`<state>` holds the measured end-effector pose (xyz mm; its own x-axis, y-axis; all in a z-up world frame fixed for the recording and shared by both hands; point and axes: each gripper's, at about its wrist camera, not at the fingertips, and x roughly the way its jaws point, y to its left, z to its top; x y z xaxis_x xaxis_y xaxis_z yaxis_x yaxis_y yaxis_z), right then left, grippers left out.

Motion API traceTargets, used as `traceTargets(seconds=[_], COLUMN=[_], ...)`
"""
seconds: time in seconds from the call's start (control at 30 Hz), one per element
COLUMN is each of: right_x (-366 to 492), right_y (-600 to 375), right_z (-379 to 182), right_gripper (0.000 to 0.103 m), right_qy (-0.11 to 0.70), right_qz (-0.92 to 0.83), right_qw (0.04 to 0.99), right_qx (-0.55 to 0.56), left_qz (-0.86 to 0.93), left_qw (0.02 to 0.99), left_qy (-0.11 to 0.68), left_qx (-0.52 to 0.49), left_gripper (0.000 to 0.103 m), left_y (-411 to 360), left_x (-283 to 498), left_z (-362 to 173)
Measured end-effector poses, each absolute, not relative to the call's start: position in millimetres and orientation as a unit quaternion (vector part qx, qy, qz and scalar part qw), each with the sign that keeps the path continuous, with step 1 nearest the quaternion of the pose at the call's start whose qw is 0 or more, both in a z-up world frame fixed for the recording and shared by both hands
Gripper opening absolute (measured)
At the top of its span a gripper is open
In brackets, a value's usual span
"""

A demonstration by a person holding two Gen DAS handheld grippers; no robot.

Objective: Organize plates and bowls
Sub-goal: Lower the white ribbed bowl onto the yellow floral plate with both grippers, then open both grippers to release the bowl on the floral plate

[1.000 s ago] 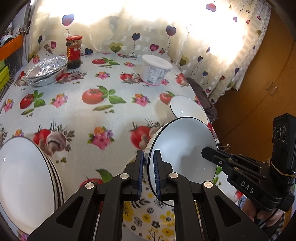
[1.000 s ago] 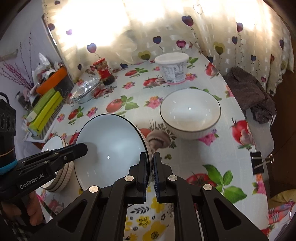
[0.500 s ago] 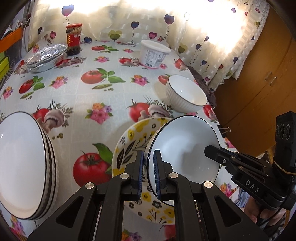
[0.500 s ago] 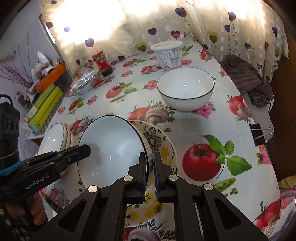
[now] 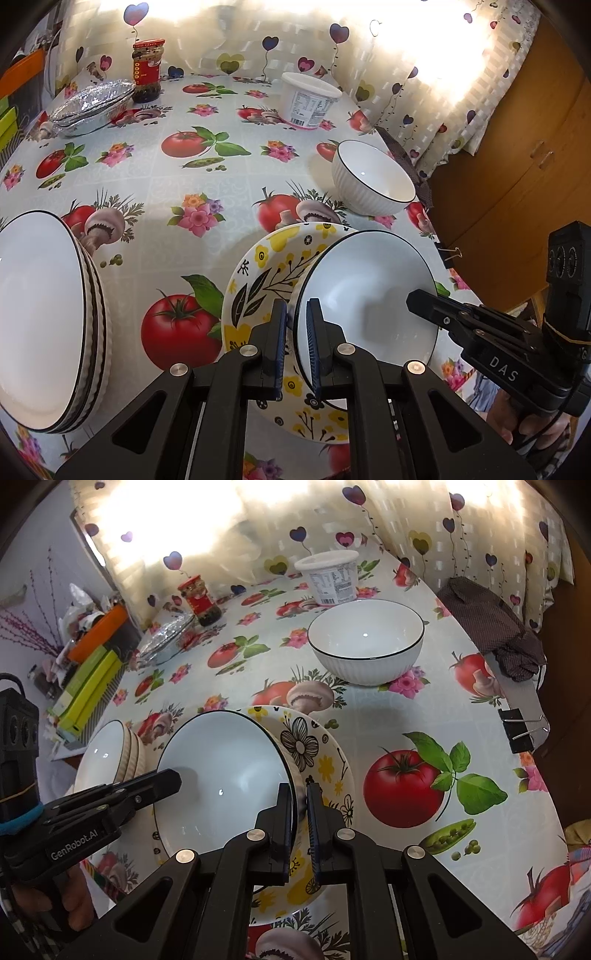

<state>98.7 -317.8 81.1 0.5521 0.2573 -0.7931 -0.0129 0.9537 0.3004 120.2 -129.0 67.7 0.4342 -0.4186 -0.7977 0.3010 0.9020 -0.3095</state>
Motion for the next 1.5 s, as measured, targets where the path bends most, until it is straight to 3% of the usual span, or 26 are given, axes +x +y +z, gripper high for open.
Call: traceTargets(seconds=[1.5], right_x=[117.9], right_y=[-326.9], right_z=[72.3], right_gripper=[0.015], right_qy=[0.494], right_qz=[0.091], right_qw=[0.848], right_qx=[0.169], left_qz=[-0.210], left_qw=[0.838], left_qy=[0.499], left_qx=[-0.063], left_gripper=[0.011], left_y=[-131.4], left_x=[140.2], left_z=[61.6])
